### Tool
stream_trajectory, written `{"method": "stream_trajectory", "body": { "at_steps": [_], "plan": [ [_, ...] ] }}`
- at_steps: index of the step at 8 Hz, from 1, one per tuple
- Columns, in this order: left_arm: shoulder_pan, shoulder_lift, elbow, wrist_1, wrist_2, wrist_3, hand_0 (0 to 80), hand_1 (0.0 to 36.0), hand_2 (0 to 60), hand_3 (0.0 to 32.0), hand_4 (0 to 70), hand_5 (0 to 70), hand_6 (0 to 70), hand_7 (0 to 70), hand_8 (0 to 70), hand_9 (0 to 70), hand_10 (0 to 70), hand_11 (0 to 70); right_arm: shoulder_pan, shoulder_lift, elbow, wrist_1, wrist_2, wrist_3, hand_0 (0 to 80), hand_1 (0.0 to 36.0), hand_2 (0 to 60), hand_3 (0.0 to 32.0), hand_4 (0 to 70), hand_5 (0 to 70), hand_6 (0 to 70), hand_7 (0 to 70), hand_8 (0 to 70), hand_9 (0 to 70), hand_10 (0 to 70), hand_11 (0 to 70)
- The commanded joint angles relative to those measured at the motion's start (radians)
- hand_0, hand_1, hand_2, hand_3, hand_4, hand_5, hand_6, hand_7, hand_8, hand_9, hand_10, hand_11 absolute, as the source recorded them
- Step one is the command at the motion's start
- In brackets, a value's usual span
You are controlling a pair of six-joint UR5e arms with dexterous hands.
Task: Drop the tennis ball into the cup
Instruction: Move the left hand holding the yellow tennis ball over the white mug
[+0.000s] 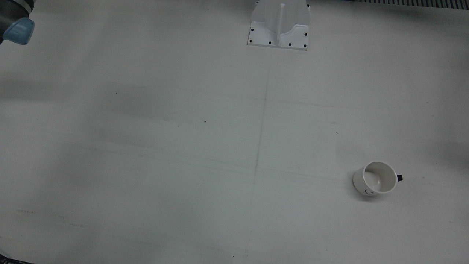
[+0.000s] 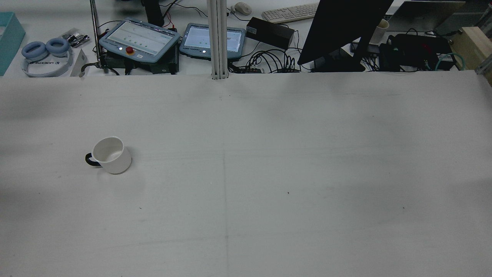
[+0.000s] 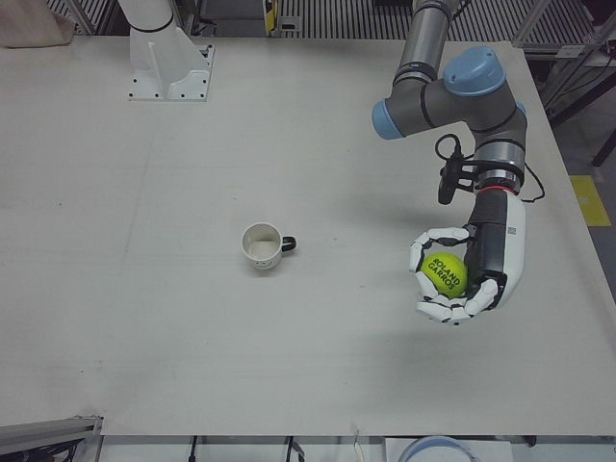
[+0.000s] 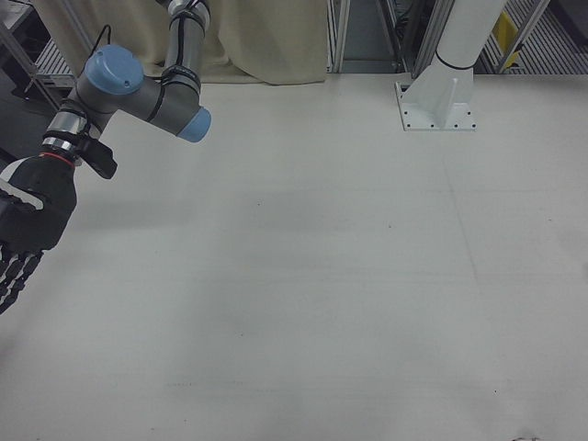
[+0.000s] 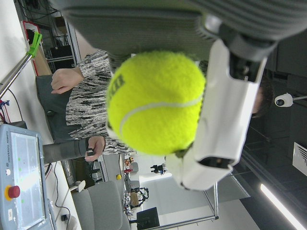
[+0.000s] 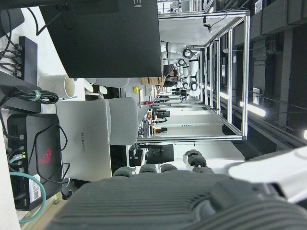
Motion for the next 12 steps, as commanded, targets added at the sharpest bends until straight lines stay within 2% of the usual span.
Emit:
{"method": "stream_trajectory", "body": {
  "at_steps": [1,4,8,9,11,12],
  "plan": [
    [0.062,-0.009,-0.067,0.002,0.005,-0.001,80.0,36.0,44.9,0.0,35.9,33.1,70.0,70.0,45.1,57.0,38.7,57.5,0.000,0.000,0.000,0.000,0.000,0.000,0.0,0.0,0.0,0.0,0.0,0.0,0.0,0.0,0.0,0.0,0.0,0.0],
    [0.244,-0.009,-0.166,0.025,0.003,-0.002,80.0,36.0,45.0,0.0,37.4,33.0,70.0,70.0,45.1,56.9,38.8,57.6,0.000,0.000,0.000,0.000,0.000,0.000,0.0,0.0,0.0,0.0,0.0,0.0,0.0,0.0,0.0,0.0,0.0,0.0],
    [0.520,-0.010,-0.165,0.028,-0.012,-0.012,80.0,36.0,45.2,0.0,33.9,32.4,70.0,70.0,44.8,56.6,39.0,57.9,0.000,0.000,0.000,0.000,0.000,0.000,0.0,0.0,0.0,0.0,0.0,0.0,0.0,0.0,0.0,0.0,0.0,0.0],
    [0.527,-0.010,-0.157,0.028,-0.015,-0.008,80.0,36.0,45.0,0.0,34.3,31.4,70.0,70.0,44.6,56.3,38.6,57.4,0.000,0.000,0.000,0.001,0.000,0.000,0.0,0.0,0.0,0.0,0.0,0.0,0.0,0.0,0.0,0.0,0.0,0.0],
    [0.528,-0.013,-0.096,-0.050,-0.018,-0.013,80.0,36.0,47.2,0.0,32.7,31.5,70.0,70.0,44.2,55.7,38.1,56.7,0.000,0.000,0.000,0.000,0.000,0.000,0.0,0.0,0.0,0.0,0.0,0.0,0.0,0.0,0.0,0.0,0.0,0.0],
    [0.527,-0.015,-0.089,-0.060,-0.018,-0.015,80.0,36.0,45.6,0.0,28.8,28.2,70.0,70.0,36.7,42.3,32.1,49.3,0.000,0.000,0.000,0.001,0.000,0.000,0.0,0.0,0.0,0.0,0.0,0.0,0.0,0.0,0.0,0.0,0.0,0.0]
  ]
}}
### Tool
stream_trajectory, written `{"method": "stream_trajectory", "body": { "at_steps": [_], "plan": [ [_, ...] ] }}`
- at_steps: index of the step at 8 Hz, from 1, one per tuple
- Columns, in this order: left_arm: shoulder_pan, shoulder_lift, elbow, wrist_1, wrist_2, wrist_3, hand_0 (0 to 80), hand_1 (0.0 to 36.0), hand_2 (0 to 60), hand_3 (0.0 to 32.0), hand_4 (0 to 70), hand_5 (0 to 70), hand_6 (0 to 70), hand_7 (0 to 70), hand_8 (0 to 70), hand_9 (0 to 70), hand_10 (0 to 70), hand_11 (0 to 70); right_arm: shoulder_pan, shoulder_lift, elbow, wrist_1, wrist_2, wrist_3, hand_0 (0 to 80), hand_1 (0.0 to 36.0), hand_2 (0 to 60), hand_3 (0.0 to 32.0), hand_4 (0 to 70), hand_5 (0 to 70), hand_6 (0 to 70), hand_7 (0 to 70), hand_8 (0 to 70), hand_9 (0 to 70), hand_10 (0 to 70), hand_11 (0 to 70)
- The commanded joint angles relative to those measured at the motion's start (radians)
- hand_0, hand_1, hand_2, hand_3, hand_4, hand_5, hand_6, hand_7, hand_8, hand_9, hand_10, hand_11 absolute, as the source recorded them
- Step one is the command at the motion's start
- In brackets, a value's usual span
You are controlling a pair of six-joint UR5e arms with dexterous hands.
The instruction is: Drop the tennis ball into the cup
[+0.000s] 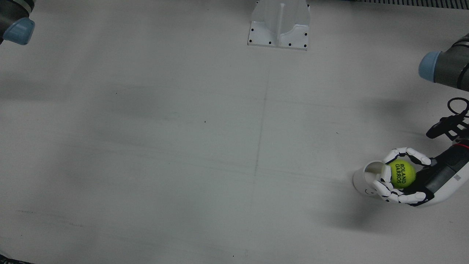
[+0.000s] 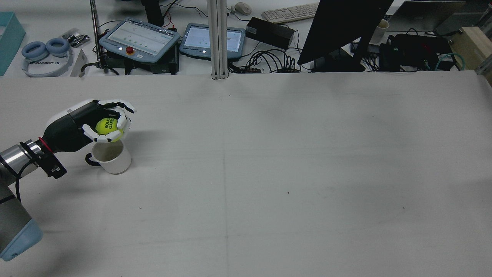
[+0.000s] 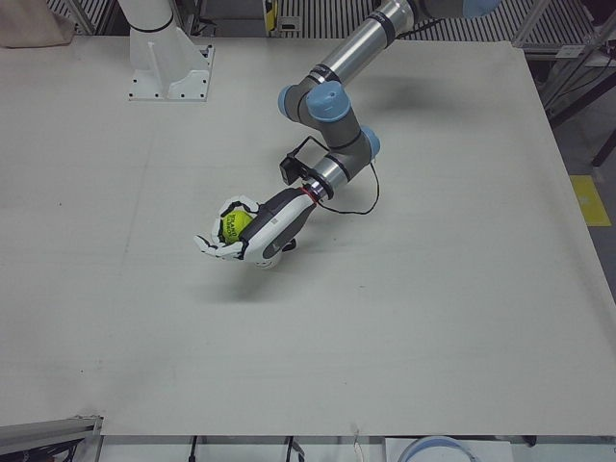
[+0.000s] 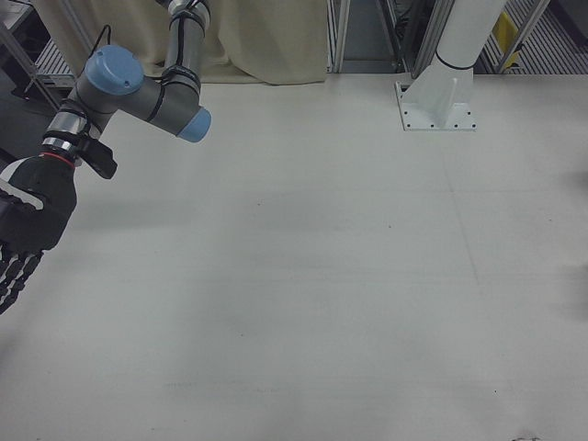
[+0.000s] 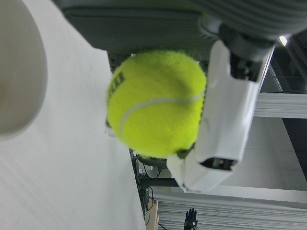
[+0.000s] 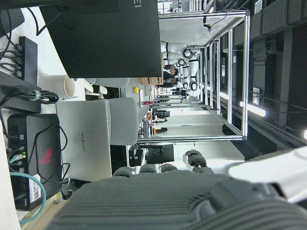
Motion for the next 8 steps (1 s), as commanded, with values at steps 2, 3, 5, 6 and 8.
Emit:
{"method": "stream_trajectory", "body": {
  "at_steps": [2,3,5,6,8],
  "plan": [
    [0.000,0.011,0.040,-0.052,-0.001,-0.004,80.0,36.0,42.7,0.0,23.3,24.4,59.5,34.9,26.3,25.2,27.4,43.3,0.000,0.000,0.000,0.000,0.000,0.000,0.0,0.0,0.0,0.0,0.0,0.0,0.0,0.0,0.0,0.0,0.0,0.0],
    [-0.004,0.012,0.040,-0.054,-0.003,-0.004,80.0,36.0,41.2,0.0,21.4,22.1,48.3,34.4,23.5,24.4,26.6,42.2,0.000,0.000,0.000,0.000,0.000,0.000,0.0,0.0,0.0,0.0,0.0,0.0,0.0,0.0,0.0,0.0,0.0,0.0],
    [-0.027,0.032,0.030,-0.062,-0.001,-0.007,80.0,36.0,39.8,0.0,19.2,22.4,49.7,31.7,23.7,23.7,25.0,40.2,0.000,0.000,0.000,0.000,0.000,0.000,0.0,0.0,0.0,0.0,0.0,0.0,0.0,0.0,0.0,0.0,0.0,0.0],
    [-0.053,0.034,0.030,-0.065,0.000,-0.007,80.0,36.0,39.5,0.0,19.3,21.4,43.4,32.6,22.5,24.0,25.3,40.6,0.000,0.000,0.000,0.000,0.000,0.000,0.0,0.0,0.0,0.0,0.0,0.0,0.0,0.0,0.0,0.0,0.0,0.0],
    [-0.230,0.025,-0.037,-0.002,0.017,0.000,80.0,36.0,41.0,0.0,20.2,21.3,41.5,33.7,22.2,24.3,25.6,41.1,0.000,0.000,0.000,0.000,0.000,0.000,0.0,0.0,0.0,0.0,0.0,0.0,0.0,0.0,0.0,0.0,0.0,0.0]
  ]
}}
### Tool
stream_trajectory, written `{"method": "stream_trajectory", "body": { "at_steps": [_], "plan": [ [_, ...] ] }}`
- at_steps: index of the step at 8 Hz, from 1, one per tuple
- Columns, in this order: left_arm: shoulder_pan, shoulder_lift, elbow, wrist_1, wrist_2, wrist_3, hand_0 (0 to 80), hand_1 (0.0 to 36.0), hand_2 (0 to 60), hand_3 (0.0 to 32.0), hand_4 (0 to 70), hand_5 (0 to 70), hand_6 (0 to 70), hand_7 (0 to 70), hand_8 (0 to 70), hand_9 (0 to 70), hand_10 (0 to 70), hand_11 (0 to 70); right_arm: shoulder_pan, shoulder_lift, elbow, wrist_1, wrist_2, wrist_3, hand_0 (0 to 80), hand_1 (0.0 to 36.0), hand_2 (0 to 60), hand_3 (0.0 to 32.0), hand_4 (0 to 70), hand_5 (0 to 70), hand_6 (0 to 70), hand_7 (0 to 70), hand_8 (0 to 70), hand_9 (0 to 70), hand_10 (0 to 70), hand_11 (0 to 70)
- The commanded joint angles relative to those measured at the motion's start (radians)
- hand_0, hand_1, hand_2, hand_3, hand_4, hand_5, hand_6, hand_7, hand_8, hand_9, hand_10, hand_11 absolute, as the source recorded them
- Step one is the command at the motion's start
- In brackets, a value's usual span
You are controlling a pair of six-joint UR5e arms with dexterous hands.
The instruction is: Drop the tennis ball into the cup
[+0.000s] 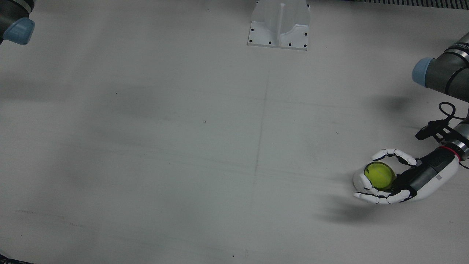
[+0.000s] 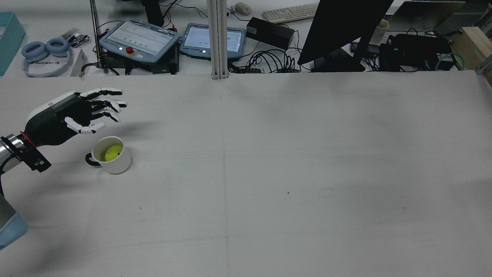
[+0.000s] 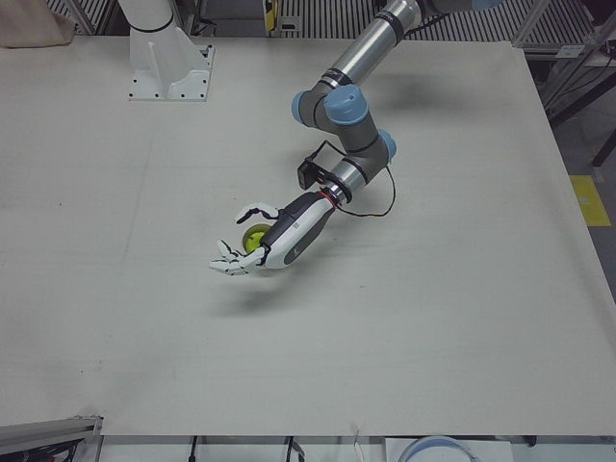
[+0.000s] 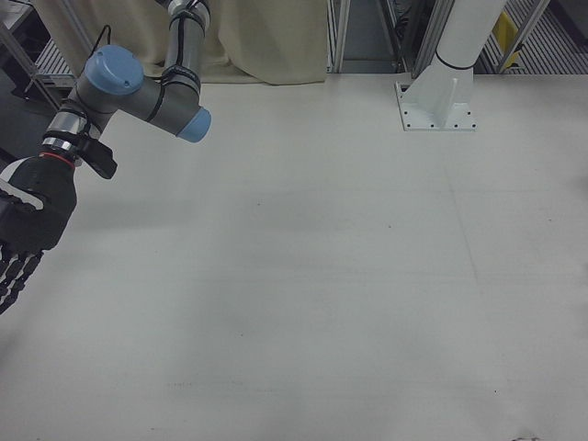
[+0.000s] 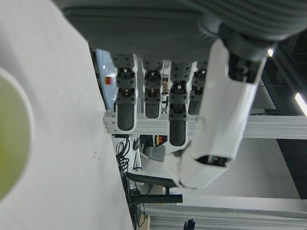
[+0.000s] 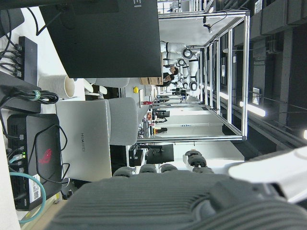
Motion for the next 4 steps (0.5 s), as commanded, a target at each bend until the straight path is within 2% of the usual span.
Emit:
{"method": "stream_trajectory", "body": {
  "at_steps": [1,2,3,4],
  "plan": [
    [-0.267,-0.011,-0.054,0.091,0.040,0.007,80.0,36.0,42.2,0.0,20.7,22.2,45.9,33.5,23.1,24.2,25.9,41.4,0.000,0.000,0.000,0.000,0.000,0.000,0.0,0.0,0.0,0.0,0.0,0.0,0.0,0.0,0.0,0.0,0.0,0.0],
    [-0.368,-0.006,-0.039,0.109,0.042,0.012,80.0,36.0,41.4,0.0,21.6,21.6,41.9,35.0,22.4,24.7,25.9,41.5,0.000,0.000,0.000,0.000,0.000,0.000,0.0,0.0,0.0,0.0,0.0,0.0,0.0,0.0,0.0,0.0,0.0,0.0],
    [-0.464,-0.005,0.005,0.110,0.056,0.013,80.0,36.0,44.0,0.0,22.8,24.5,57.4,34.7,26.0,25.2,27.4,43.5,0.000,0.000,0.000,0.000,0.000,0.000,0.0,0.0,0.0,0.0,0.0,0.0,0.0,0.0,0.0,0.0,0.0,0.0],
    [-0.516,-0.012,0.050,0.108,0.083,0.017,80.0,36.0,44.0,0.0,23.6,23.4,49.7,38.0,24.9,26.6,29.3,45.9,0.000,0.000,0.000,0.000,0.000,0.000,0.0,0.0,0.0,0.0,0.0,0.0,0.0,0.0,0.0,0.0,0.0,0.0]
  ]
}}
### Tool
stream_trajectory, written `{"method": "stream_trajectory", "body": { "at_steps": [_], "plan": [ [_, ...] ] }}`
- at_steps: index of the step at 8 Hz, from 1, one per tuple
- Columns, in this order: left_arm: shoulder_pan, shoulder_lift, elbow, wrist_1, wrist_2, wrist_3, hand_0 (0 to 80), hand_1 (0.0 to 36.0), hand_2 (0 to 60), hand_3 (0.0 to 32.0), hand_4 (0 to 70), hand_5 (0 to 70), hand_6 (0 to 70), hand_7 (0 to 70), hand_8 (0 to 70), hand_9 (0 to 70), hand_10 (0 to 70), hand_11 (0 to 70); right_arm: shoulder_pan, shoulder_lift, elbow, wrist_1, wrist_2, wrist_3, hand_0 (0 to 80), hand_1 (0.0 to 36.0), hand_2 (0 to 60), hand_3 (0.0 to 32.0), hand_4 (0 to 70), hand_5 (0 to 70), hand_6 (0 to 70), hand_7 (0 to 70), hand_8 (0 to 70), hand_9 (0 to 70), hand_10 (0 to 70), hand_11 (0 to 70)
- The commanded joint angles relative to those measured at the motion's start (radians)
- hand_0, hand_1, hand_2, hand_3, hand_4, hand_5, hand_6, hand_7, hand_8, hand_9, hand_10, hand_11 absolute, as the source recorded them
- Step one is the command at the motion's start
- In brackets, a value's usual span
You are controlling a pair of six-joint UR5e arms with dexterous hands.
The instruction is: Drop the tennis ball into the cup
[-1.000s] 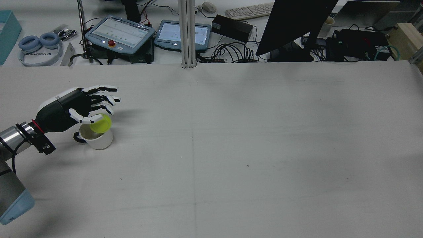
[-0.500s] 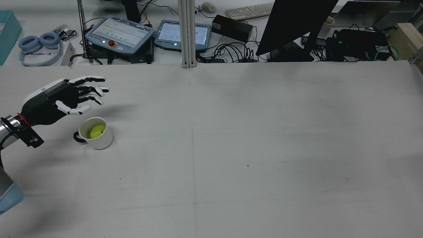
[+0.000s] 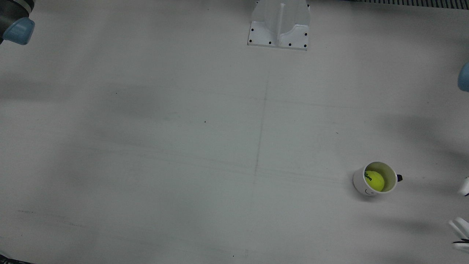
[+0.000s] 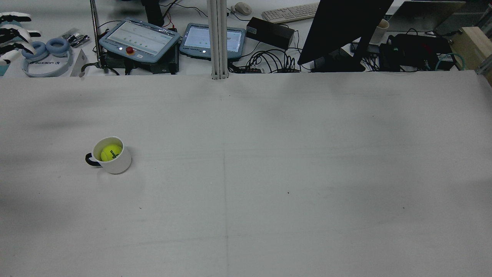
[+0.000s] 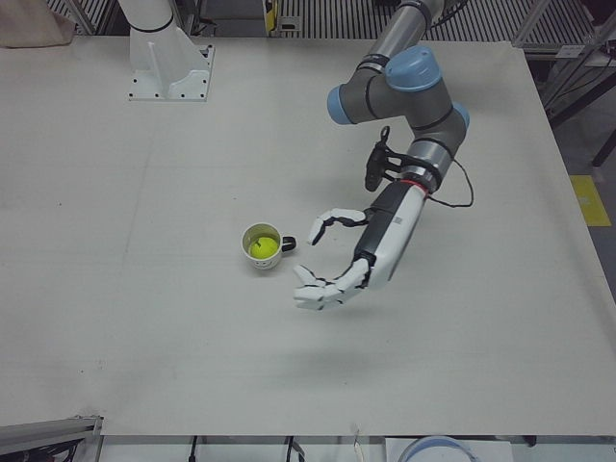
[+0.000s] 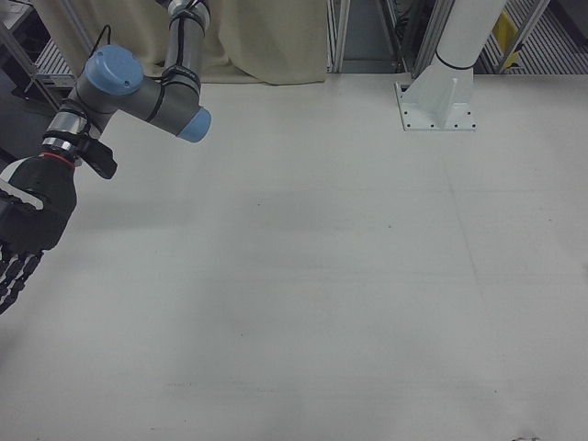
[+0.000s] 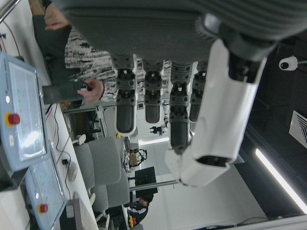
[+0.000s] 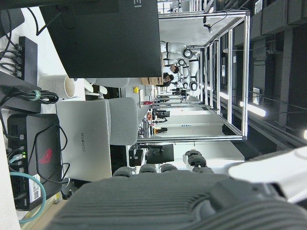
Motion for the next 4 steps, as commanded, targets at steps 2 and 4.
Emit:
{"method": "stream_trajectory", "body": {
  "at_steps": [2,4],
  "plan": [
    [-0.163,-0.057,0.104,0.014,0.064,0.006,80.0,36.0,44.4,0.0,25.2,25.1,60.3,37.0,26.9,26.1,29.0,45.4,0.000,0.000,0.000,0.000,0.000,0.000,0.0,0.0,0.0,0.0,0.0,0.0,0.0,0.0,0.0,0.0,0.0,0.0],
    [-0.160,-0.046,0.104,0.013,0.065,0.006,80.0,36.0,43.2,0.0,26.8,25.6,62.6,37.4,27.1,25.9,28.4,44.8,0.000,0.000,0.000,0.000,0.000,0.000,0.0,0.0,0.0,0.0,0.0,0.0,0.0,0.0,0.0,0.0,0.0,0.0]
  ]
}}
